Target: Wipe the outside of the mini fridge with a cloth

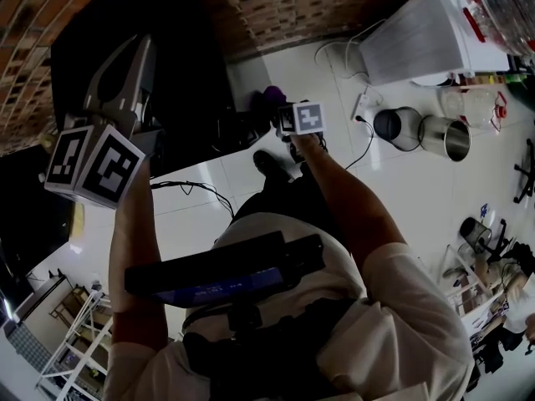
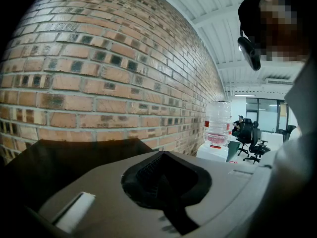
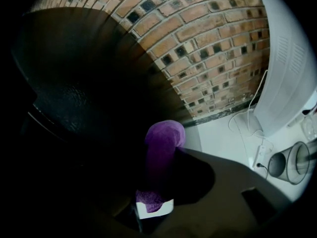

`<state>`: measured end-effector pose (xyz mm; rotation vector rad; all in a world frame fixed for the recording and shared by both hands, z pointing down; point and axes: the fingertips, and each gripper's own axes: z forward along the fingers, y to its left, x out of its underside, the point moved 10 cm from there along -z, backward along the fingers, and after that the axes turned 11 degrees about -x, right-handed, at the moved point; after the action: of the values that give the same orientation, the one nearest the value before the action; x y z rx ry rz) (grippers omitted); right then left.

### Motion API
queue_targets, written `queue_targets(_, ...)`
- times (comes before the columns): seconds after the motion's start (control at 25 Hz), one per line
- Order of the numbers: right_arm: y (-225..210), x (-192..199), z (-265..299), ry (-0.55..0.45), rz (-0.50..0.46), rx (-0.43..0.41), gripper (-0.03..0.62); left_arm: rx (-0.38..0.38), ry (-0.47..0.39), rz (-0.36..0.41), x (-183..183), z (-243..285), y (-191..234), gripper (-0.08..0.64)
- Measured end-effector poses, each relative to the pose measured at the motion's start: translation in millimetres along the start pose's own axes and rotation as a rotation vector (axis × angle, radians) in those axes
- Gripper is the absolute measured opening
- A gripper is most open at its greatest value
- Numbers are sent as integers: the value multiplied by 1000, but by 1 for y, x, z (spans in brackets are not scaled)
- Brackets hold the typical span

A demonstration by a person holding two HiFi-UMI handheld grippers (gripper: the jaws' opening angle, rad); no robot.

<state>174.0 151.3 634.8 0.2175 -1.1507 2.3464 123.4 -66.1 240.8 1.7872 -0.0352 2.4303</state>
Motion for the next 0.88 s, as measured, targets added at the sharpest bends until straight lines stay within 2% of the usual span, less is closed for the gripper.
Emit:
queue_targets(0.28, -9, 1, 10, 53, 19, 45, 140, 5, -2, 0, -1, 0, -1, 9)
queue_targets(0.4, -12, -2, 11, 68, -6, 55, 141, 2, -5, 2, -1, -1, -1, 9)
queue_targets(0.56, -8, -5, 2, 53, -27, 71, 141, 28, -5, 8, 2, 0, -1, 9)
queue_targets(0.88, 19, -47, -61, -51, -178, 84, 144, 92, -9, 25, 6, 7, -2, 13)
